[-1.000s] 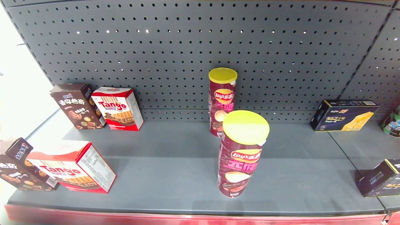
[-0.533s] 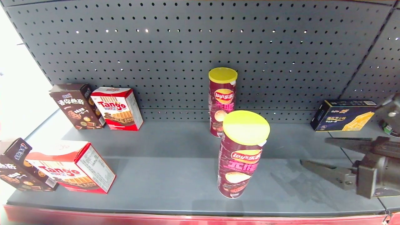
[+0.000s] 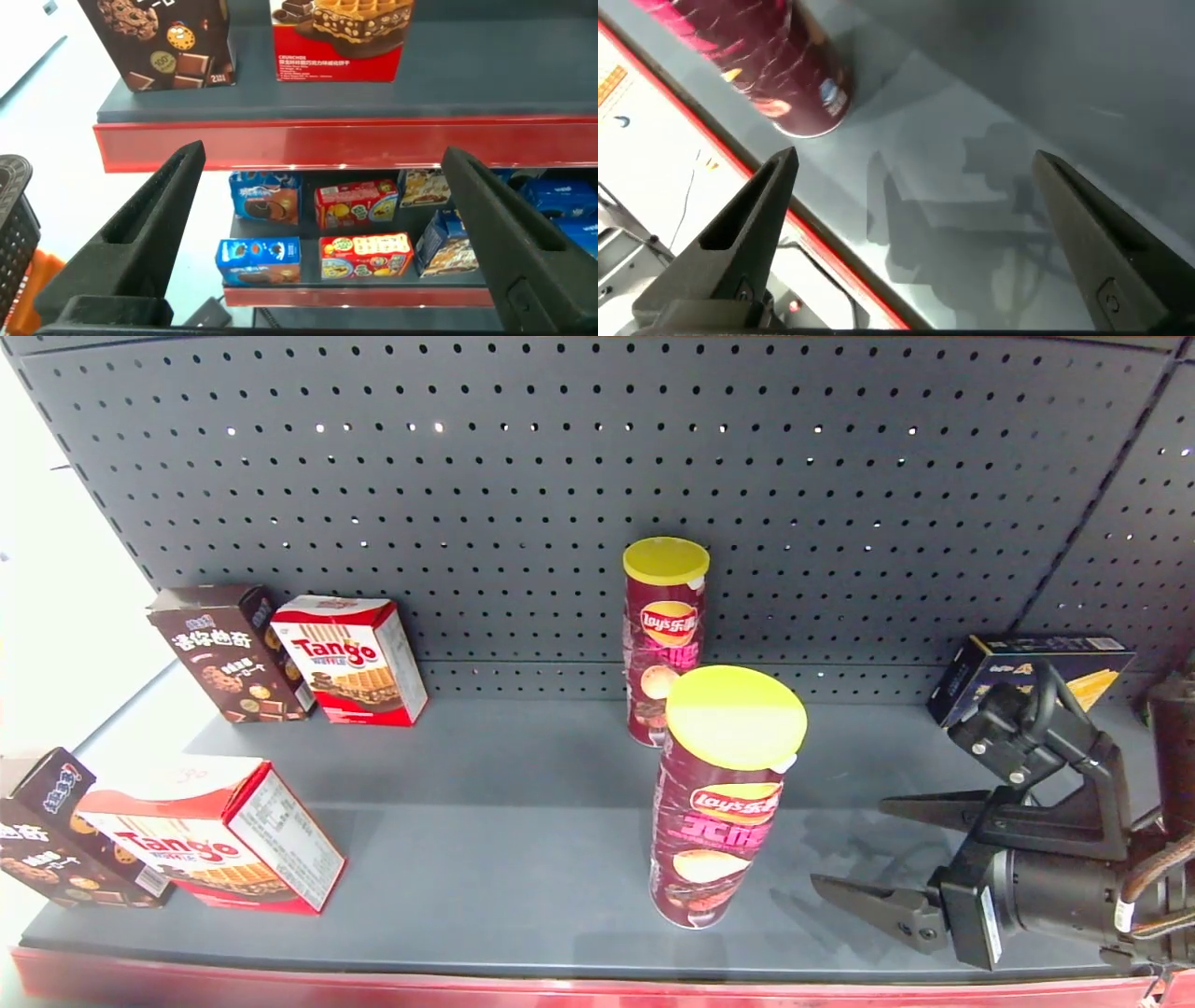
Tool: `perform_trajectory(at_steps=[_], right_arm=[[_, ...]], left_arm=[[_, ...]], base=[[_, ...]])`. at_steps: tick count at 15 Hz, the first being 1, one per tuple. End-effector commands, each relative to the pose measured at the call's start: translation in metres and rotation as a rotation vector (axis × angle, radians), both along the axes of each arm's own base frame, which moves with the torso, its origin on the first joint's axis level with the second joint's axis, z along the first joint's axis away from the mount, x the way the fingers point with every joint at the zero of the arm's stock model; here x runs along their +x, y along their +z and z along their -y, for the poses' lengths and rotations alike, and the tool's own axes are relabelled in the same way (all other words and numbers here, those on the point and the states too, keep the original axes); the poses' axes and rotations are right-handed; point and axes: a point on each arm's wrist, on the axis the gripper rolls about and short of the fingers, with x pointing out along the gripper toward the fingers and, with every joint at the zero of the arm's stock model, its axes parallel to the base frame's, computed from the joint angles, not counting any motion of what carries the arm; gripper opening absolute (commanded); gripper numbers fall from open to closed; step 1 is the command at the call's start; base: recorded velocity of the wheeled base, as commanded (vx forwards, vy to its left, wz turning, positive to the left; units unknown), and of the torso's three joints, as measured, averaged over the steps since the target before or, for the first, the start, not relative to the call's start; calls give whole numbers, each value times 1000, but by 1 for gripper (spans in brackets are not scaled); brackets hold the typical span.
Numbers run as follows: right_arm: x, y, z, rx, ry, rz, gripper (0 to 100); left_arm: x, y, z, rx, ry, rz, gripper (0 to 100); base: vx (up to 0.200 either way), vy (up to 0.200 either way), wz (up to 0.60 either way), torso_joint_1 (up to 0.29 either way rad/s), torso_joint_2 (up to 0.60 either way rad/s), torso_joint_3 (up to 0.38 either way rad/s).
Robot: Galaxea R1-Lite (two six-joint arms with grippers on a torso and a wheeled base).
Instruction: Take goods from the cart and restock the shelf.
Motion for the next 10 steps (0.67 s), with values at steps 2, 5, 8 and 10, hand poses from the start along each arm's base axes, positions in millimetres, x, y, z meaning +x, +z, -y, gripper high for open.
perform_trajectory(at_steps=[2,5,8,10], right_arm=[[8,-6,-11,-9,18,-7,100],[14,-9,-18,-15,29,-14,100],[25,-6,-32,-28,39,-4,100],[32,-6,-38,-33,42,-1,100]], left_arm=[[0,0,0,0,0,-4,100],[0,0,0,-1,0,-4,100],[0,0,0,-1,1,-4,100],[0,0,0,-1,0,-4,100]], base=[[0,0,0,0,0,0],[0,0,0,0,0,0],[0,0,0,0,0,0],[0,0,0,0,0,0]])
